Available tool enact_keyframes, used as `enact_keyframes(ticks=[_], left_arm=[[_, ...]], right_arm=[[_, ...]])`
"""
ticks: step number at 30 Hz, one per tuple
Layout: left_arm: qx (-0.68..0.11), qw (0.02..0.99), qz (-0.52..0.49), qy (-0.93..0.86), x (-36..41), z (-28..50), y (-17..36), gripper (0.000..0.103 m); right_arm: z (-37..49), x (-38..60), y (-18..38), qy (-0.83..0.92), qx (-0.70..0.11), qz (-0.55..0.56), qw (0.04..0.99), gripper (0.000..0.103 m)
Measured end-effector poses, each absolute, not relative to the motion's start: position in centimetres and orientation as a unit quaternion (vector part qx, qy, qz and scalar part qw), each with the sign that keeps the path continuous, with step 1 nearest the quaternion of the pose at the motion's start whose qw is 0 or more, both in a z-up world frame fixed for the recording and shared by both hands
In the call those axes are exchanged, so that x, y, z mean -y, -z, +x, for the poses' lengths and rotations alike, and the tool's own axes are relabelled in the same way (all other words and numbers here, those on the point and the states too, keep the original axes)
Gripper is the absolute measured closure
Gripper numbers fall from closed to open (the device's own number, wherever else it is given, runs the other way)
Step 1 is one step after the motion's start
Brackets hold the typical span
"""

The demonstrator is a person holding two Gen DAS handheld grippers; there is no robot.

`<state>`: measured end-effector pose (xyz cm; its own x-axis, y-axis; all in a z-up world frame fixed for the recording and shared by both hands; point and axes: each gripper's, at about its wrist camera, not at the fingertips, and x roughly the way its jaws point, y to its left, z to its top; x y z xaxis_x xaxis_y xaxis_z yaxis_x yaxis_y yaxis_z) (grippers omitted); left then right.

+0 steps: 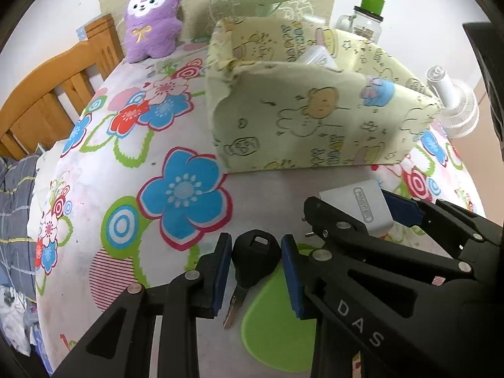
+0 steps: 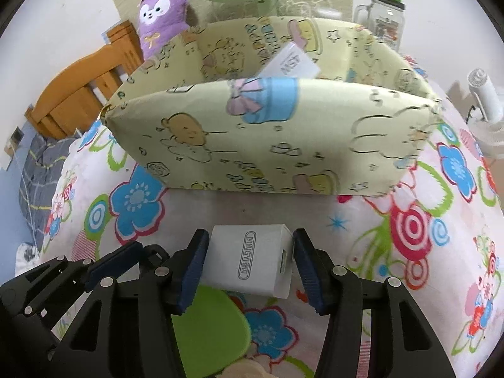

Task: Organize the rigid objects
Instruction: 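Grasp the black car key with the left tool while the right tool grasps the small white plug, then carry the key and white plug up over the fabric box with both tools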

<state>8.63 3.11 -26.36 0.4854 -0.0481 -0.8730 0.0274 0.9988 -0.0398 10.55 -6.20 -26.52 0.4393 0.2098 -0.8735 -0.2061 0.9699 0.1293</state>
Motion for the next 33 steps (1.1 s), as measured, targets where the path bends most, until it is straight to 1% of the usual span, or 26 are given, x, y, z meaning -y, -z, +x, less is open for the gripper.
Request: enact_keyframes(ticks=[10, 33], left_arm=[[-0.491, 0.87, 0.012, 0.032, -1.0, 7.9, 24.5, 0.071], [-0.454, 0.889, 0.006, 0.054, 1.3, 5.6, 18.2, 0.071]], right_arm=[[9.5, 8.3, 24.7, -0.1, -0.502, 0.018, 0.859, 0.046], [7.0, 10.8, 17.4, -0.072, -0.463, 0.022, 0.883, 0.047]])
